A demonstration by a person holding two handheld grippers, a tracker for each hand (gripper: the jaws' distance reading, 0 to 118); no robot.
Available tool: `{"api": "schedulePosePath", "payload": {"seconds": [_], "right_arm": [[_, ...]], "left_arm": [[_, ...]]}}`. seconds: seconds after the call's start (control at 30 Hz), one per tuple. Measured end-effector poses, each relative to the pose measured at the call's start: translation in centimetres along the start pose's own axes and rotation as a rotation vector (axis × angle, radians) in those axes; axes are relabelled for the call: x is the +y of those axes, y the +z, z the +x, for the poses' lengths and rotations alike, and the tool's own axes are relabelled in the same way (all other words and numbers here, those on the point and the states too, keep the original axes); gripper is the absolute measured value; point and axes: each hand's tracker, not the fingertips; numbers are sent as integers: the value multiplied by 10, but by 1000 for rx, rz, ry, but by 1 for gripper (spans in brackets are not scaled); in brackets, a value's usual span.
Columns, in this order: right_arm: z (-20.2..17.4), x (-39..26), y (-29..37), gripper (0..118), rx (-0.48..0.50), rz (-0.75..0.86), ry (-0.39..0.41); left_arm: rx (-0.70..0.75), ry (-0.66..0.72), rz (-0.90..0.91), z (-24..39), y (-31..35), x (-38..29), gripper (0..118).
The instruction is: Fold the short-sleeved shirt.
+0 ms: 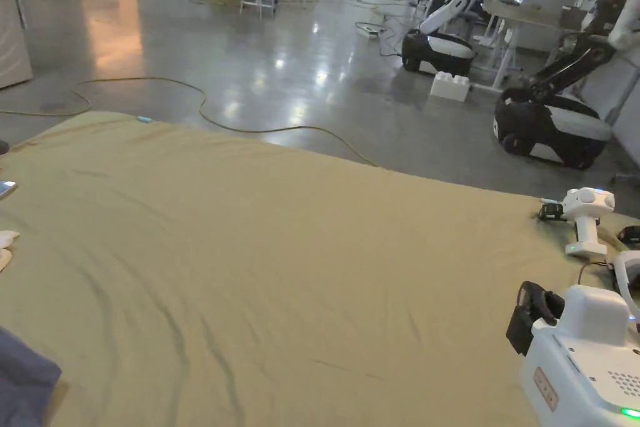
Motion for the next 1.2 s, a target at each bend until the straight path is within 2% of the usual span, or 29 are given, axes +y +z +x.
{"api": "schedulePosePath", "payload": {"seconds": [0.13,0.27,0.3,0.33,0.5,0.63,0.73,0.83,0.87,1.03,1.2], "right_arm": [[-5,-2,0,0,6,-3,23],[-8,-12,-2,0,14,-31,39],[-9,-14,-2,0,15,-39,38],[-8,-17,-3,0,14,-46,37],[-6,-25,-6,0,33,-70,14],[-7,-30,-6,0,46,-78,26],[-8,-35,-5,0,59,-83,15],[-10,-39,-4,0,72,-87,1],[-11,-40,-3,0,72,-88,-1],[-14,-44,-1,0,74,-79,-17],[-17,-43,-1,0,72,-59,-38]], "left_arm": [[117,67,12,-28,-8,12,23],[235,46,-18,-28,-23,9,38],[251,30,-21,-25,-23,8,59],[275,17,-20,-20,-21,3,69],[441,-57,51,-24,0,6,70],[555,-105,196,-4,36,-5,70],[543,-107,297,23,53,-20,70],[484,-177,418,52,51,-46,70],[466,-203,444,46,40,-41,70],[361,-392,520,107,-2,-98,69],[401,-558,722,178,-61,-157,69]]}}
